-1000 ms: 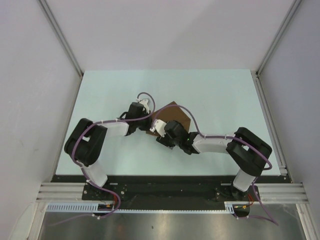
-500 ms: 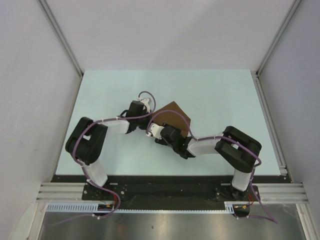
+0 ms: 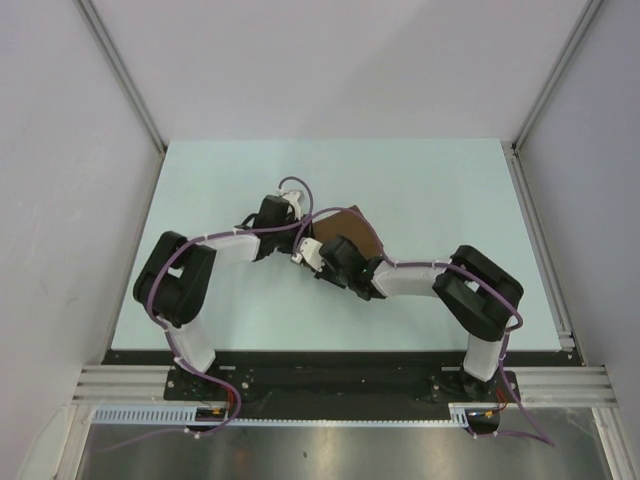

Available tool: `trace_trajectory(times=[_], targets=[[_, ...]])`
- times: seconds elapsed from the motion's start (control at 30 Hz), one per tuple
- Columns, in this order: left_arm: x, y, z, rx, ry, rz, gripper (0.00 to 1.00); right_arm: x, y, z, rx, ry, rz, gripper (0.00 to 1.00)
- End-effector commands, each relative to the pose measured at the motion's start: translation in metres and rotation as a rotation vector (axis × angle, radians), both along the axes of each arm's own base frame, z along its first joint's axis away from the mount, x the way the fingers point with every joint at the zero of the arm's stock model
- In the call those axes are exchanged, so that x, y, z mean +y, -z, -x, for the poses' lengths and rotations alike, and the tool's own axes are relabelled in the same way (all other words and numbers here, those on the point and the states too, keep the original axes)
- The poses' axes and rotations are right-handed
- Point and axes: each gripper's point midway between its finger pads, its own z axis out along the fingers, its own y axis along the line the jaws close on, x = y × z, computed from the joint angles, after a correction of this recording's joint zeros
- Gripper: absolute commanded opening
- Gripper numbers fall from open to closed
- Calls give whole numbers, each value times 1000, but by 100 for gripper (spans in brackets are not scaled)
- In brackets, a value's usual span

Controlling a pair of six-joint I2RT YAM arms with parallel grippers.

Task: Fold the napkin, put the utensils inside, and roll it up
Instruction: Roll the napkin with the utensil

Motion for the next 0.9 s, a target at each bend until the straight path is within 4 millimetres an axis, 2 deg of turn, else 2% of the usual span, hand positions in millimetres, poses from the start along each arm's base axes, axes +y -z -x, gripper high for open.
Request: trace_trajectory(times=[0.0, 0.07, 0.1, 0.13, 0.2, 0.3, 0.33, 0.37, 0.43, 0.5, 0.53, 0.57, 0.6, 0.63, 0.73, 0.87], targets=[[14, -35, -20, -87, -80, -33, 69, 4, 15, 42, 274, -30, -30, 7], [26, -40, -20, -98, -120, -60, 77, 8, 16, 50, 349, -47, -67, 4], [29, -49, -20, -117, -135, -60, 79, 6, 17, 52, 372, -44, -71, 2], [36, -48, -18, -115, -155, -75, 82, 10, 15, 55, 397, -58, -89, 0], [50, -54, -16, -129, -201, -97, 83, 10, 15, 60, 452, -61, -112, 0], [72, -48, -9, -130, -284, -140, 86, 13, 11, 63, 520, -73, -152, 0], [76, -44, 0, -124, -294, -139, 86, 13, 9, 62, 539, -74, -166, 0], [76, -46, -1, -141, -303, -124, 86, 13, 7, 57, 556, -68, -187, 0], [71, -44, 11, -149, -265, -76, 87, 16, 3, 62, 627, -84, -234, 0], [60, -51, 12, -192, -221, -5, 87, 15, -4, 55, 669, -70, -281, 0], [54, -46, 23, -177, -180, 29, 87, 17, -6, 58, 714, -89, -307, 0], [49, -57, 20, -223, -165, 67, 87, 17, -8, 55, 737, -87, -326, 0], [46, -57, 23, -229, -147, 85, 87, 16, -12, 49, 757, -73, -345, 0], [44, -55, 29, -224, -130, 101, 87, 18, -11, 50, 800, -79, -363, 0], [37, -58, 29, -242, -112, 141, 88, 19, -15, 42, 866, -73, -405, 0], [34, -54, 29, -231, -111, 169, 88, 15, 3, 32, 964, -19, -425, 0]])
